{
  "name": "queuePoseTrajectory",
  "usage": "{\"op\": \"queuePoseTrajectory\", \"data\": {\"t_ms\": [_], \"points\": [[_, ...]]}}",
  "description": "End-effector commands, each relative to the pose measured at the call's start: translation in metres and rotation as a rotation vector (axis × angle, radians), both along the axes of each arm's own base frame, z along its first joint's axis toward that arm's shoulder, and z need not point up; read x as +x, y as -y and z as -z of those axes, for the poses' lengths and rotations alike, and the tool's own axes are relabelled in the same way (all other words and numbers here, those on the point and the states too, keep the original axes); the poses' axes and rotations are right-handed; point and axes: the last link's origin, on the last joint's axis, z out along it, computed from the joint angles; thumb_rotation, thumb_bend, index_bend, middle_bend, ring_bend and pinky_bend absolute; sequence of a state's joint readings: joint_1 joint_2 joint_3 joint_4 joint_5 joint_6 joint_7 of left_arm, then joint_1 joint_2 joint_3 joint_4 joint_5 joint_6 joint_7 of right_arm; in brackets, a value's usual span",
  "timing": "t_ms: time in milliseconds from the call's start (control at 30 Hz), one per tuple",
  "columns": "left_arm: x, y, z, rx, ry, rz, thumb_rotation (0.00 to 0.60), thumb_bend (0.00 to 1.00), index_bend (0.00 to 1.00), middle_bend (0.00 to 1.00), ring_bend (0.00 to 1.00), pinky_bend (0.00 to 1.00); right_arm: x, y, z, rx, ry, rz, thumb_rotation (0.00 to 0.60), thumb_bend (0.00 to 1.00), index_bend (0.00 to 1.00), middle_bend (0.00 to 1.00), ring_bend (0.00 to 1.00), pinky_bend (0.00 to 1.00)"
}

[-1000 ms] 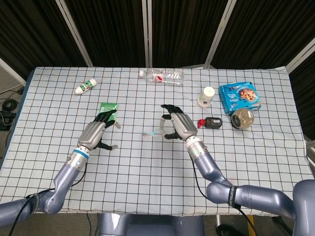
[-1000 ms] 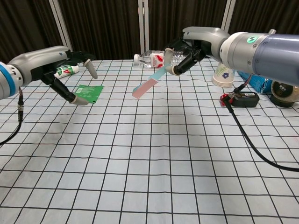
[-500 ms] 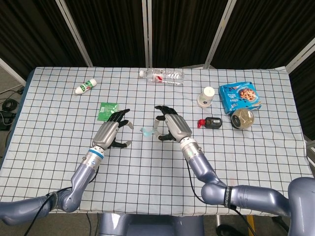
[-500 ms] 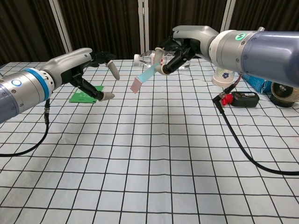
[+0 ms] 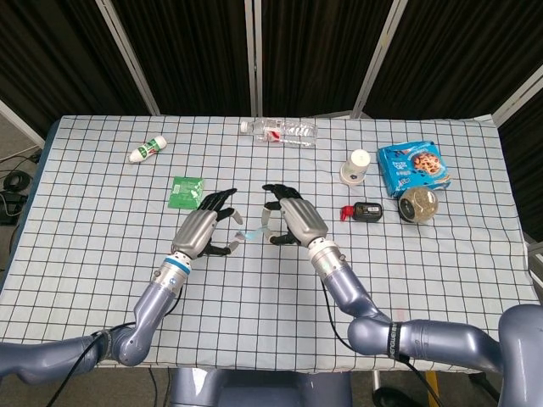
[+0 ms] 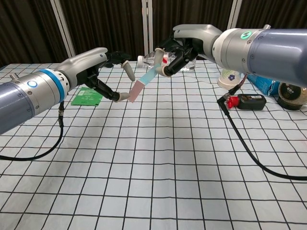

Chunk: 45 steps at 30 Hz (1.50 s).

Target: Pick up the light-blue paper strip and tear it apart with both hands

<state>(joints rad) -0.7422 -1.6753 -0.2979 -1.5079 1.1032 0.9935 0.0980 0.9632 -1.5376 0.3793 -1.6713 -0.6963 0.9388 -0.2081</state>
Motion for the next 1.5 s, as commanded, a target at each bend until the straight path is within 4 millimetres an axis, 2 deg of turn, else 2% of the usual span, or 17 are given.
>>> {"op": "queuePoseTrajectory", "data": {"t_ms": [33, 467, 1100, 1500], "points": [[0.002, 0.001, 0.001, -0.001, 0.001, 0.003, 0.600, 0.36, 0.42, 0.00, 0.00, 0.00, -0.001, -0.001, 0.000, -0.001, -0.012, -0.011, 0.600, 0.42, 0.76, 0.10, 0.00, 0.00], [0.004, 0.003, 0.006, -0.007, -0.004, -0.010, 0.600, 0.37, 0.49, 0.00, 0.00, 0.00, 0.002, -0.004, 0.002, 0.011, -0.006, -0.028, 0.600, 0.42, 0.76, 0.10, 0.00, 0.00], [0.001, 0.003, 0.014, -0.017, -0.025, -0.023, 0.600, 0.37, 0.51, 0.00, 0.00, 0.00, 0.001, -0.006, -0.001, 0.022, 0.002, -0.039, 0.600, 0.41, 0.76, 0.10, 0.00, 0.00], [-0.001, 0.004, 0.017, -0.018, -0.028, -0.025, 0.600, 0.43, 0.59, 0.00, 0.00, 0.00, 0.002, -0.008, -0.003, 0.031, 0.009, -0.047, 0.600, 0.41, 0.76, 0.10, 0.00, 0.00]]}}
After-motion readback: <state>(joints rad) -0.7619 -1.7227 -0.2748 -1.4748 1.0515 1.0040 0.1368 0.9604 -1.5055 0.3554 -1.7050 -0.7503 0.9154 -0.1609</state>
